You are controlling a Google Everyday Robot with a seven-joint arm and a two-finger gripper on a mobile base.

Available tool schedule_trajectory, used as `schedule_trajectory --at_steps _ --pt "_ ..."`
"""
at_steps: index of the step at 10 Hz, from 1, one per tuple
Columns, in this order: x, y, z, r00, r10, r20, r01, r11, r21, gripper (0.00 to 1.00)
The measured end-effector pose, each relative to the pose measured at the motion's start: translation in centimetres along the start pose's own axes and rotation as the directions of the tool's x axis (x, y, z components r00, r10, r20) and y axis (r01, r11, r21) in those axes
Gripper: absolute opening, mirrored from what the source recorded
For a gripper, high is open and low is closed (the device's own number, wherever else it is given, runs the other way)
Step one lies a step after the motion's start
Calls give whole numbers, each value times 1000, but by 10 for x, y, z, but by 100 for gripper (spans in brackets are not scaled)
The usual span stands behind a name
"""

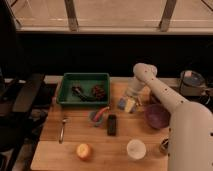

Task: Place sponge in purple bowl

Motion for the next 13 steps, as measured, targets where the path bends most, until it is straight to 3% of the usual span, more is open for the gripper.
schedule_trajectory --at_steps 1,6,7,8,10,13 --pt "2 2 4 1000 5 12 -5 1000 -4 72" --pt "7 10 17 999 14 44 -13 1000 -25 24" --pt "7 10 17 999 13 45 -12 1000 -21 10" --pt "6 10 17 999 11 42 -10 1000 -21 4" --pt "3 13 11 999 0 44 0 1000 -2 0" --pt "-16 17 -37 998 -42 54 36 994 100 0"
